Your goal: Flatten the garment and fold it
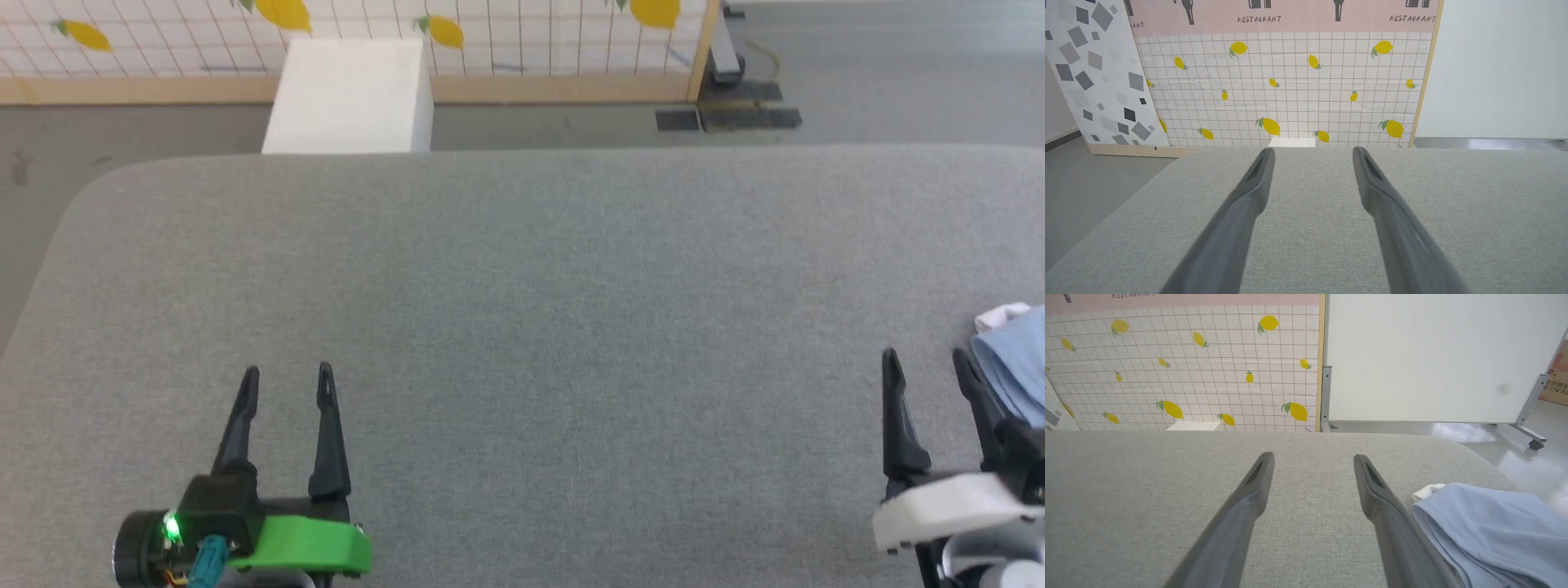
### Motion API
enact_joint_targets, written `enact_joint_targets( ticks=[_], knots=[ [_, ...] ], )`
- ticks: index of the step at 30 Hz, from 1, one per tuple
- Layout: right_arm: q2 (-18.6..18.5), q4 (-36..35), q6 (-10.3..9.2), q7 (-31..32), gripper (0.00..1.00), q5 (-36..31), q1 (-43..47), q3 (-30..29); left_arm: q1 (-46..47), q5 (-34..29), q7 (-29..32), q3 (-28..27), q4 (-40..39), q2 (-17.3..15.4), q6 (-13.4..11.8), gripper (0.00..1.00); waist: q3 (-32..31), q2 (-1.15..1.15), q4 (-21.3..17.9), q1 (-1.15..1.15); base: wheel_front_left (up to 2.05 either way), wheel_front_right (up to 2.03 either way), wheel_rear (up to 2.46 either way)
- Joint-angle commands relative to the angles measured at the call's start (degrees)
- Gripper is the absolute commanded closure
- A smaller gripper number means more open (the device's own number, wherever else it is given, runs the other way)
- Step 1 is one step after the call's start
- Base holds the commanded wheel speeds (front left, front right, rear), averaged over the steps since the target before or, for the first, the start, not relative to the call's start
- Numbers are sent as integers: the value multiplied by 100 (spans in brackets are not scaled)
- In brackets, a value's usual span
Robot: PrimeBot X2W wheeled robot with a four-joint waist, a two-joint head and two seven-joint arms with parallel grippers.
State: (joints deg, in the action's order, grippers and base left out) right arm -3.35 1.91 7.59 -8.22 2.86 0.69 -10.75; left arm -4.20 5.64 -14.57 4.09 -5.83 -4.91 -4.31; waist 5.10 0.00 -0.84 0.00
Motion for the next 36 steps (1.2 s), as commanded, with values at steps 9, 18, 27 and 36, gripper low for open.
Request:
enact_joint_targets(
  ticks=[9,18,27,36],
  knots=[
    [45,92,-10,-486,0,-304,328,129,-228,117,-42,118,111,128,161,0,-304,0,-15,0,0,0,0],
    [46,277,-10,-604,0,-268,191,257,-193,84,-42,167,102,177,204,0,-394,0,-149,0,0,0,0],
    [30,322,1,-587,100,-246,212,268,-172,41,-10,125,46,168,167,100,-408,0,-173,0,0,0,0],
    [31,290,0,-495,100,-249,194,320,-134,3,83,91,80,170,184,100,-414,0,-156,0,0,0,0]
  ],
)
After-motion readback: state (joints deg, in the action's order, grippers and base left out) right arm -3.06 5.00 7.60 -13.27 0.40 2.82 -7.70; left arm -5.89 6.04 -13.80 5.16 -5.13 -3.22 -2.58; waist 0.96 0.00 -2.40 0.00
